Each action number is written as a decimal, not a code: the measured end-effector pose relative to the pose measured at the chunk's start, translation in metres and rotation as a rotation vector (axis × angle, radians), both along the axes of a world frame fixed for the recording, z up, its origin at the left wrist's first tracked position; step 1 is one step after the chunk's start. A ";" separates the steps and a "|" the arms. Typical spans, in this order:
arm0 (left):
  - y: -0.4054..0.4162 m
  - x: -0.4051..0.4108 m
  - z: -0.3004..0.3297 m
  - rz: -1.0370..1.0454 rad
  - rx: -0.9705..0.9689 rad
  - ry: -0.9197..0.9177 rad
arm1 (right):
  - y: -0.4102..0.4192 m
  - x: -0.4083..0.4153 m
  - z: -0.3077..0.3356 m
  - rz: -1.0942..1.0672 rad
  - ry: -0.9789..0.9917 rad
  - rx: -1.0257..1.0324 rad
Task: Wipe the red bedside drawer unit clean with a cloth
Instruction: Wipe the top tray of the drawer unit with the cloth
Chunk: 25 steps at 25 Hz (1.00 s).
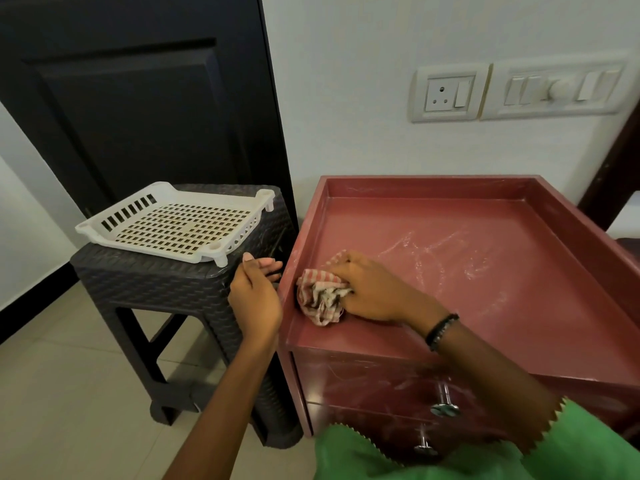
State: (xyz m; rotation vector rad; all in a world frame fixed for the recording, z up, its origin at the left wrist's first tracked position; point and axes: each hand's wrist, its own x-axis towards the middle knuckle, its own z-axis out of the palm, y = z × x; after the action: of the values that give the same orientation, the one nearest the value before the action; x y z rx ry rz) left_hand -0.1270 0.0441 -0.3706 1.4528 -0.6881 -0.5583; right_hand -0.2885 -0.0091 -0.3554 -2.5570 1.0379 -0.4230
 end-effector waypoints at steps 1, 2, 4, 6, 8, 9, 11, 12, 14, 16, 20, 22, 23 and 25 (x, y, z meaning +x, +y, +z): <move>0.000 0.000 0.000 -0.003 0.000 -0.001 | 0.011 -0.003 -0.003 0.042 0.008 0.000; 0.000 0.000 0.000 -0.007 0.001 -0.001 | 0.025 -0.009 -0.006 0.104 0.012 -0.003; 0.000 0.001 0.000 -0.012 0.005 -0.005 | 0.054 -0.019 -0.011 0.201 0.031 -0.021; -0.001 0.001 0.000 -0.010 0.005 -0.011 | 0.060 -0.021 -0.013 0.194 0.069 -0.035; 0.000 0.001 0.000 -0.017 0.007 -0.017 | 0.051 -0.016 -0.012 0.132 0.017 -0.021; 0.000 0.001 0.001 -0.020 0.007 -0.019 | 0.043 -0.013 -0.012 0.096 -0.009 -0.020; 0.001 0.000 0.001 -0.020 0.010 -0.015 | 0.020 -0.010 -0.013 0.003 0.017 -0.039; 0.001 0.000 0.001 -0.019 0.013 -0.012 | 0.004 -0.009 -0.014 -0.060 0.060 -0.059; 0.001 0.000 0.000 -0.017 0.016 -0.012 | -0.026 -0.004 -0.013 -0.189 0.153 -0.106; 0.000 0.000 0.000 -0.011 0.016 -0.013 | -0.046 0.002 -0.008 -0.284 0.212 -0.123; 0.001 0.001 -0.001 -0.018 0.012 -0.014 | -0.012 -0.004 -0.012 -0.146 0.273 -0.217; 0.001 0.000 -0.001 -0.024 0.000 -0.024 | 0.031 -0.019 -0.016 -0.044 0.253 -0.207; 0.000 0.000 -0.002 -0.024 -0.007 -0.031 | 0.045 -0.026 -0.017 -0.023 0.259 -0.177; 0.000 0.001 -0.001 -0.023 -0.015 -0.036 | 0.050 -0.031 -0.020 -0.032 0.292 -0.157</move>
State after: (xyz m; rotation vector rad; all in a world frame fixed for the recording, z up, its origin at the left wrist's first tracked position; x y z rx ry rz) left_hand -0.1265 0.0444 -0.3721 1.4451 -0.7370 -0.5446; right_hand -0.3190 0.0406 -0.3756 -2.8057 1.1883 -0.1444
